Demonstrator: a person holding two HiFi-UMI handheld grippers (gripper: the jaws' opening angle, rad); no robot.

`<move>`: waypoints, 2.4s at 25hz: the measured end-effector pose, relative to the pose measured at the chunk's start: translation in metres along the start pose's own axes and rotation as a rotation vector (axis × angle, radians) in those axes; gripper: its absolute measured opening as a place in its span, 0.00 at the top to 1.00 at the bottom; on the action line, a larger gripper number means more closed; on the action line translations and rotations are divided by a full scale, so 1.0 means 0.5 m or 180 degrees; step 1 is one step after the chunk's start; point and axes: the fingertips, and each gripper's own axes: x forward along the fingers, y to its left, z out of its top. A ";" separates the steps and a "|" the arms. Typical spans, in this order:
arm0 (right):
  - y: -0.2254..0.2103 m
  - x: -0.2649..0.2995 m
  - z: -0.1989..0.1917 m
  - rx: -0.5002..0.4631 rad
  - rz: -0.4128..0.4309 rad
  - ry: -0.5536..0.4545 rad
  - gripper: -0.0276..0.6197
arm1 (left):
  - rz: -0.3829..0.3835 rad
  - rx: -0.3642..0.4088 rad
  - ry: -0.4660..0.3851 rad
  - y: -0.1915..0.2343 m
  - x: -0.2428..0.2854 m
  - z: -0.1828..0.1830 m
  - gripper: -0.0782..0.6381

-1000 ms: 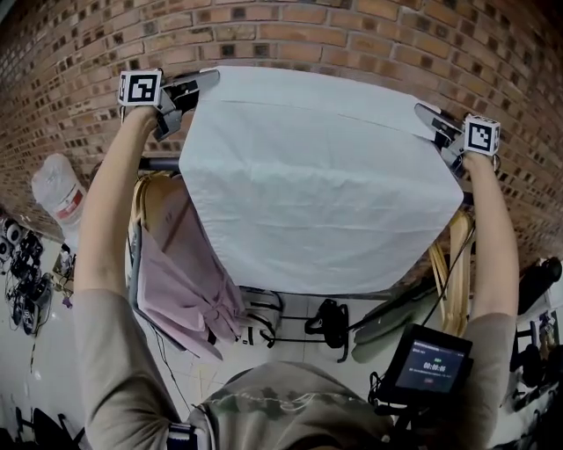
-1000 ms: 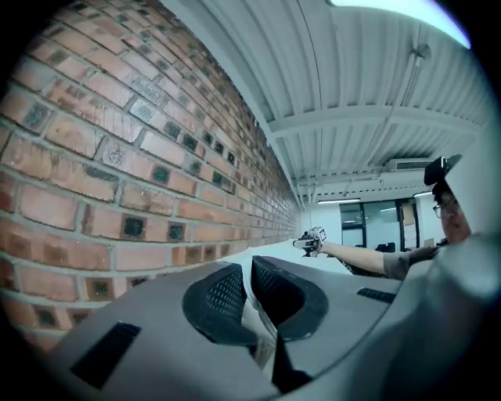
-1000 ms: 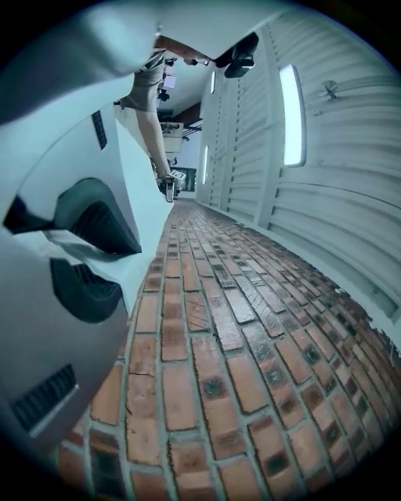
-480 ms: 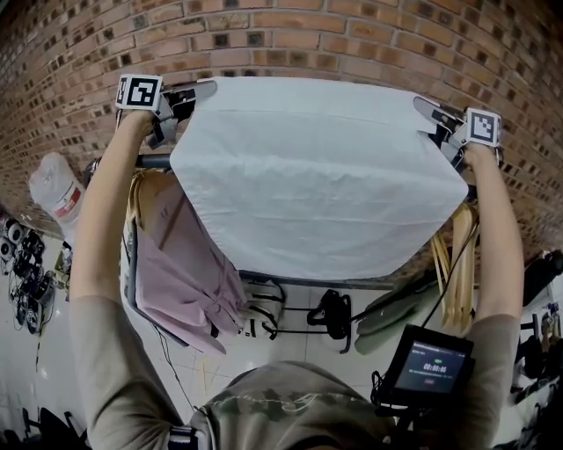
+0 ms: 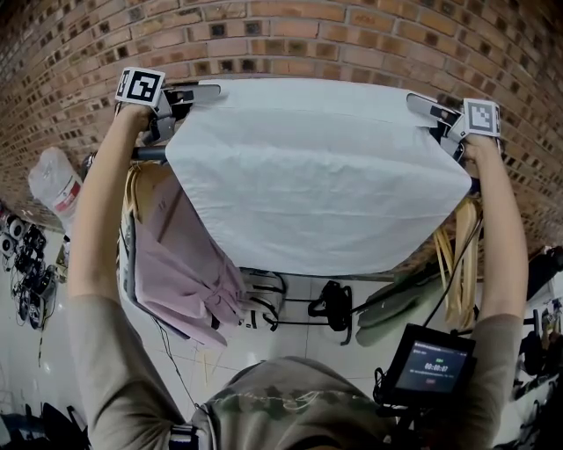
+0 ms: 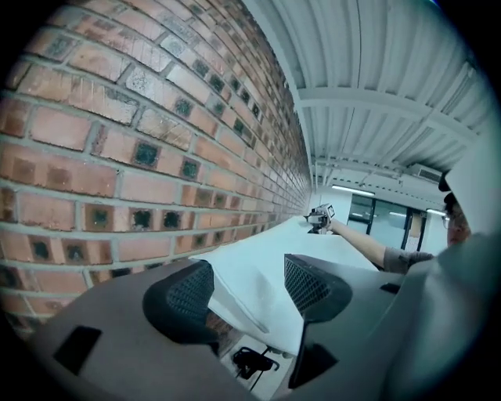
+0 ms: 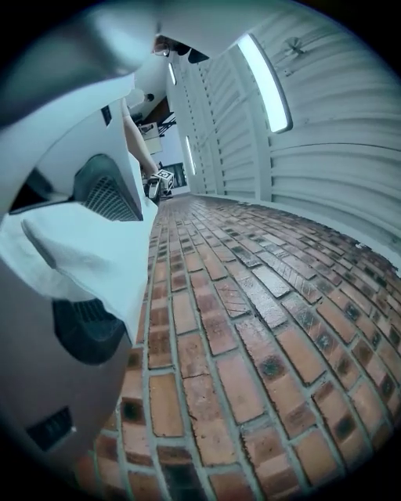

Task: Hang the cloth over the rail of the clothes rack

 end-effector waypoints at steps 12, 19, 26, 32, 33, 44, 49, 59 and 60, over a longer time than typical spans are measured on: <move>-0.051 -0.024 0.000 -0.0096 -0.0639 -0.0037 0.28 | 0.0327 0.0301 0.0177 0.029 -0.013 -0.010 0.37; -0.037 -0.020 0.003 -0.0182 -0.0465 -0.0099 0.28 | 0.0035 0.0037 -0.0005 -0.005 0.000 -0.005 0.37; 0.002 -0.022 0.044 -0.0333 -0.0152 -0.0447 0.28 | 0.0201 0.0335 -0.0142 -0.005 -0.013 0.021 0.37; 0.039 -0.043 0.075 -0.0713 -0.0053 -0.0618 0.95 | 0.0196 0.0724 -0.0359 -0.036 -0.029 0.067 0.88; 0.048 -0.043 0.079 -0.0769 -0.0002 -0.0633 0.95 | 0.0161 0.0757 -0.0396 -0.043 -0.028 0.073 0.88; 0.162 -0.076 0.135 -0.1353 -0.0051 -0.0720 0.94 | -0.0302 0.1047 -0.0992 -0.200 -0.086 0.171 0.88; 0.266 -0.141 0.143 -0.1260 -0.0101 -0.1098 0.94 | -0.0573 0.1260 -0.1141 -0.292 -0.141 0.173 0.88; 0.398 -0.166 0.035 -0.1122 -0.0120 -0.0899 0.94 | -0.0663 0.1420 -0.0960 -0.396 -0.181 0.075 0.88; 0.411 -0.173 0.024 -0.1103 -0.0094 -0.0899 0.94 | -0.0668 0.1411 -0.0966 -0.413 -0.186 0.061 0.88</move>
